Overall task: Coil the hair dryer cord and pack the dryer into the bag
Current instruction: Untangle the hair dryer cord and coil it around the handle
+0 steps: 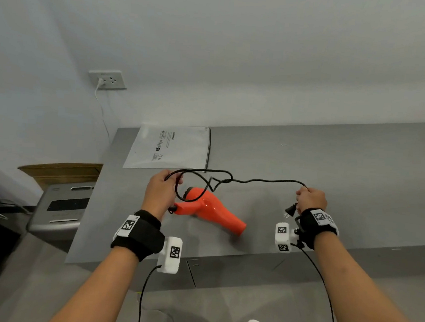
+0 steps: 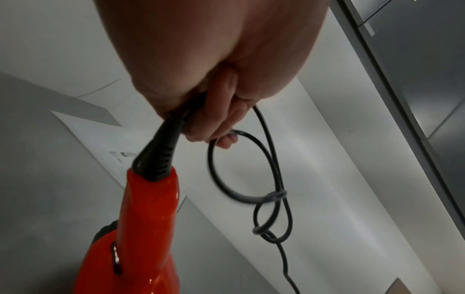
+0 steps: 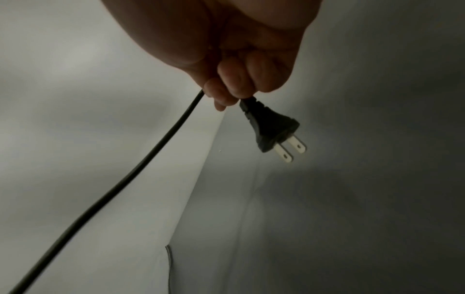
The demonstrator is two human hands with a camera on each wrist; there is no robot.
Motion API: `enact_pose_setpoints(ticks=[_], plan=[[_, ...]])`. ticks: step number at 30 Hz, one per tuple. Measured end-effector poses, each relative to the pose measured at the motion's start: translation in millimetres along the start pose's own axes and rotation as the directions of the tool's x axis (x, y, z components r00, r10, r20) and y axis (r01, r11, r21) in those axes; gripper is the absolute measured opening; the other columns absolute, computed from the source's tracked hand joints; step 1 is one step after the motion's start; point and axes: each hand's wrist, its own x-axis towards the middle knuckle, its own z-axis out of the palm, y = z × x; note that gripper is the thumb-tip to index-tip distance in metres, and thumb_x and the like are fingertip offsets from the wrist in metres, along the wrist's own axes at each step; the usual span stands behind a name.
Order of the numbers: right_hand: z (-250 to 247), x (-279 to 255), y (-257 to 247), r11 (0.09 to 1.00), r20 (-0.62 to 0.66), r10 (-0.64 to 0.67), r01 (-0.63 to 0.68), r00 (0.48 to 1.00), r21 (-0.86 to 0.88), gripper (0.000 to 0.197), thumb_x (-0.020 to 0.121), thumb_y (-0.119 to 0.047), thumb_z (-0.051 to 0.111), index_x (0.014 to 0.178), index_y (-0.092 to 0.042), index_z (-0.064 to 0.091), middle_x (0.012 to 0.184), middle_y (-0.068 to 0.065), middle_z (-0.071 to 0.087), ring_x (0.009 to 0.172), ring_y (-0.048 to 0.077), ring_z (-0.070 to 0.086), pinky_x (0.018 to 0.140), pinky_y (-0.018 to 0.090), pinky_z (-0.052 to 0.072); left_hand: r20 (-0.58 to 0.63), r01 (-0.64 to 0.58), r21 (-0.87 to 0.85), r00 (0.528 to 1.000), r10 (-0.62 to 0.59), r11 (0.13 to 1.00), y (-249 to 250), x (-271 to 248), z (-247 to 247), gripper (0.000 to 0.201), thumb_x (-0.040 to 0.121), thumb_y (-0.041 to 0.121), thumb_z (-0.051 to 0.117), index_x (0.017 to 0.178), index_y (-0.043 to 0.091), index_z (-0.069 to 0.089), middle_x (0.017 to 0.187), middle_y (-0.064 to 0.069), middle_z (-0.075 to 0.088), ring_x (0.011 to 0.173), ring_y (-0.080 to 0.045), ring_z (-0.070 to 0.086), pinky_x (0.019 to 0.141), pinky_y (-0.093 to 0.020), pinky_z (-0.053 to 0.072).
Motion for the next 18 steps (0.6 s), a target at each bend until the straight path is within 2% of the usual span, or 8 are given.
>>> enact_pose_setpoints(ticks=[4, 6, 8, 10, 12, 14, 15, 18], plan=[[9.9, -21.1, -10.7, 0.996, 0.147, -0.026, 0.038, 0.989, -0.081, 0.021, 0.094, -0.013, 0.043, 0.087, -0.008, 0.062, 0.078, 0.015, 0.067, 0.045, 0.027, 0.06, 0.043, 0.028, 0.046, 0.118, -0.042, -0.112, 0.991, 0.056, 0.993, 17.8, -14.1, 6.4, 0.022, 0.106, 0.011, 0.046, 0.105, 0.014, 0.068, 0.095, 0.0, 0.066, 0.045, -0.008, 0.044, 0.041, -0.021, 0.03], [20.4, -29.2, -12.6, 0.98, 0.23, -0.034, 0.077, 0.973, -0.183, 0.02, 0.093, -0.012, 0.043, 0.103, -0.013, 0.06, 0.087, 0.013, 0.068, 0.055, 0.03, 0.07, 0.045, 0.029, 0.051, 0.179, -0.08, -0.142, 0.978, 0.105, 0.987, 27.2, -19.2, 11.7, 0.02, 0.104, 0.005, 0.048, 0.108, 0.009, 0.067, 0.082, -0.003, 0.061, 0.046, -0.008, 0.04, 0.041, -0.02, 0.027], [32.2, -39.6, -16.6, 0.964, 0.319, -0.104, 0.174, 0.942, -0.2, 0.035, 0.087, -0.008, 0.048, 0.117, -0.02, 0.059, 0.105, 0.009, 0.065, 0.076, 0.034, 0.074, 0.055, 0.034, 0.057, 0.241, -0.089, -0.154, 0.962, 0.125, 0.984, 34.4, -22.4, 16.8, 0.019, 0.102, 0.002, 0.049, 0.107, 0.004, 0.067, 0.071, -0.005, 0.052, 0.047, -0.009, 0.034, 0.042, -0.017, 0.026], [45.3, -58.1, -26.8, 0.917, 0.463, -0.289, 0.381, 0.838, -0.117, 0.055, 0.08, 0.0, 0.051, 0.128, -0.025, 0.057, 0.125, 0.003, 0.062, 0.09, 0.034, 0.072, 0.067, 0.039, 0.058, 0.308, -0.084, -0.17, 0.942, 0.133, 0.982, 39.8, -24.3, 21.2, 0.019, 0.102, 0.001, 0.049, 0.102, 0.004, 0.067, 0.064, -0.006, 0.041, 0.047, -0.009, 0.029, 0.043, -0.017, 0.023], [54.7, -89.0, -44.3, 0.847, 0.623, -0.431, 0.531, 0.653, 0.029, 0.066, 0.079, 0.006, 0.049, 0.135, -0.027, 0.054, 0.135, -0.003, 0.059, 0.086, 0.029, 0.073, 0.068, 0.039, 0.059, 0.347, -0.079, -0.183, 0.927, 0.139, 0.98, 43.3, -24.8, 23.9, 0.021, 0.102, 0.001, 0.048, 0.098, 0.006, 0.068, 0.061, -0.004, 0.037, 0.048, -0.009, 0.026, 0.045, -0.02, 0.02], [62.5, -119.7, -60.3, 0.783, 0.747, -0.472, 0.612, 0.469, 0.11, 0.064, 0.078, -0.006, 0.052, 0.139, -0.028, 0.051, 0.135, -0.008, 0.061, 0.082, 0.025, 0.073, 0.071, 0.035, 0.059, 0.357, -0.057, -0.232, 0.923, 0.14, 0.971, 44.5, -24.5, 25.8, 0.023, 0.102, 0.002, 0.047, 0.095, 0.007, 0.068, 0.059, -0.001, 0.037, 0.048, -0.01, 0.025, 0.046, -0.024, 0.017], [67.4, -129.7, -65.0, 0.781, 0.796, -0.448, 0.611, 0.406, 0.128, 0.064, 0.076, -0.015, 0.054, 0.139, -0.028, 0.05, 0.13, -0.01, 0.064, 0.083, 0.025, 0.072, 0.073, 0.033, 0.058, 0.356, -0.043, -0.27, 0.924, 0.141, 0.962, 45.2, -24.7, 26.3, 0.024, 0.102, 0.003, 0.046, 0.093, 0.009, 0.067, 0.058, 0.0, 0.039, 0.049, -0.012, 0.025, 0.048, -0.026, 0.015], [76.9, -141.1, -67.3, 0.875, 0.898, -0.285, 0.473, 0.335, 0.101, 0.052, 0.079, -0.006, 0.054, 0.129, -0.022, 0.058, 0.108, -0.006, 0.071, 0.095, 0.019, 0.069, 0.069, 0.028, 0.053, 0.311, -0.013, -0.367, 0.941, 0.135, 0.93, 47.4, -24.5, 24.1, 0.026, 0.102, 0.006, 0.045, 0.087, 0.014, 0.065, 0.063, -0.006, 0.054, 0.052, -0.017, 0.031, 0.053, -0.034, 0.014]])
